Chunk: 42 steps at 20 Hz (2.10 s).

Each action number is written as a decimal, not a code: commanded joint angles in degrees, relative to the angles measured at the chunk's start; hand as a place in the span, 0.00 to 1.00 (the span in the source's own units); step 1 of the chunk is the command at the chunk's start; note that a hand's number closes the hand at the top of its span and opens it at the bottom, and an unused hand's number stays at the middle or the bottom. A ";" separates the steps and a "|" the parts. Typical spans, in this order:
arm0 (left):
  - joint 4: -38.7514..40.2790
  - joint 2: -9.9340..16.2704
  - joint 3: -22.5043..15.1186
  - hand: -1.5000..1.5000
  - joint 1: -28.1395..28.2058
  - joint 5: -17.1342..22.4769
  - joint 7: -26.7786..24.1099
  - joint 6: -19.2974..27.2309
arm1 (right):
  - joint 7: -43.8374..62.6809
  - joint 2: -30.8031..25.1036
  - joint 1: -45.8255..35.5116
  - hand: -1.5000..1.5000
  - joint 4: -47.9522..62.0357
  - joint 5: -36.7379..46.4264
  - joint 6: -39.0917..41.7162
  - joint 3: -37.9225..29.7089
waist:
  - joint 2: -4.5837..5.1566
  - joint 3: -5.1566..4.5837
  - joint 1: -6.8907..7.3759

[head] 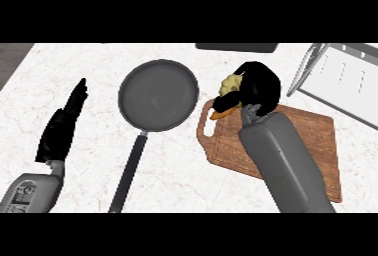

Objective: Pick the squash from the cutting board and place it in the tiered basket

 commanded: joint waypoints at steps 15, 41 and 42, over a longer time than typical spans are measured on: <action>0.04 0.39 2.79 0.50 3.69 -0.06 -2.29 -0.33 | 1.89 -8.86 -35.07 1.00 24.17 17.99 -7.70 -12.13 | -0.86 -0.11 -2.76; 1.61 -1.50 4.87 0.50 5.44 -1.49 -4.58 -2.12 | -18.20 -29.98 -34.23 1.00 45.13 21.17 -4.22 -14.29 | -0.86 -0.09 -3.44; 1.05 -1.28 5.15 0.50 1.48 -1.25 -0.80 -2.10 | -23.37 -33.04 -32.59 1.00 46.21 19.69 -5.89 -15.68 | -0.75 -0.05 -3.59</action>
